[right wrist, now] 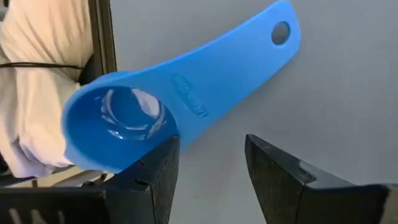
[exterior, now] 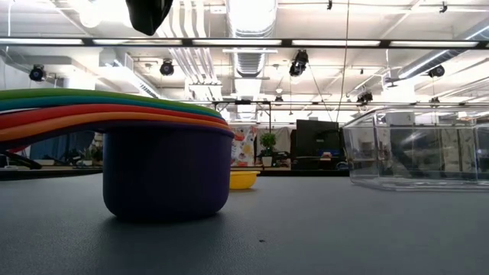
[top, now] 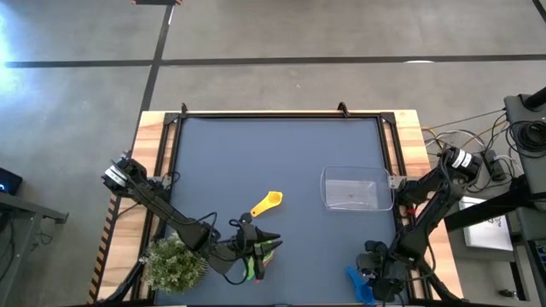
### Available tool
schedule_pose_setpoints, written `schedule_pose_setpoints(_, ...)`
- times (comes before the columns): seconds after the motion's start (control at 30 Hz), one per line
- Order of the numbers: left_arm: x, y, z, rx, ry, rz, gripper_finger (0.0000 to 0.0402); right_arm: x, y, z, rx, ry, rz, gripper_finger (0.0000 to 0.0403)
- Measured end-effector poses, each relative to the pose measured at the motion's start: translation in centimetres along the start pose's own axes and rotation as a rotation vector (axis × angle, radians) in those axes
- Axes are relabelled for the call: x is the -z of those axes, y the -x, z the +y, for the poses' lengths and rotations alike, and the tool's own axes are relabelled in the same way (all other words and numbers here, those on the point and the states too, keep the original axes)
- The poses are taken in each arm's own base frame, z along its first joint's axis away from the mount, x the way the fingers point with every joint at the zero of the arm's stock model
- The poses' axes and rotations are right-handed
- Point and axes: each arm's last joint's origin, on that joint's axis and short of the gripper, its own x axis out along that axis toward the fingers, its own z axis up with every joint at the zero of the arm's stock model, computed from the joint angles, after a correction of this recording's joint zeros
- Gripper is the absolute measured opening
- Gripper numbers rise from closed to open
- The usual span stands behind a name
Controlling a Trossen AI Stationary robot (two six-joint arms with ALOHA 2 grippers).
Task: Nest measuring cups in basket
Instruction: Stack the blue measuring cup on top of the green measuring cup
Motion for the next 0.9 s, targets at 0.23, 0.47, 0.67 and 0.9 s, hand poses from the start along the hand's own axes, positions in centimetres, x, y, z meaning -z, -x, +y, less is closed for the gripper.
schedule_pose_setpoints(0.23,0.0,0.0,0.0,0.000,0.003,0.000,0.0068,-0.2,0.3,0.4,-0.017,0.015,-0.011,0.0171)
schedule_pose_setpoints(0.47,0.0,0.0,0.0,0.000,0.004,0.000,0.0068,-0.4,1.0,0.7,-0.029,0.023,-0.059,0.0171)
schedule_pose_setpoints(0.67,0.0,0.0,0.0,0.000,0.004,0.000,0.0068,-0.5,1.1,1.0,-0.055,-0.062,-0.073,0.0171)
schedule_pose_setpoints(0.9,0.0,0.0,0.0,0.000,0.000,0.000,0.0068,-0.5,1.0,1.0,-0.058,-0.128,-0.073,0.0171)
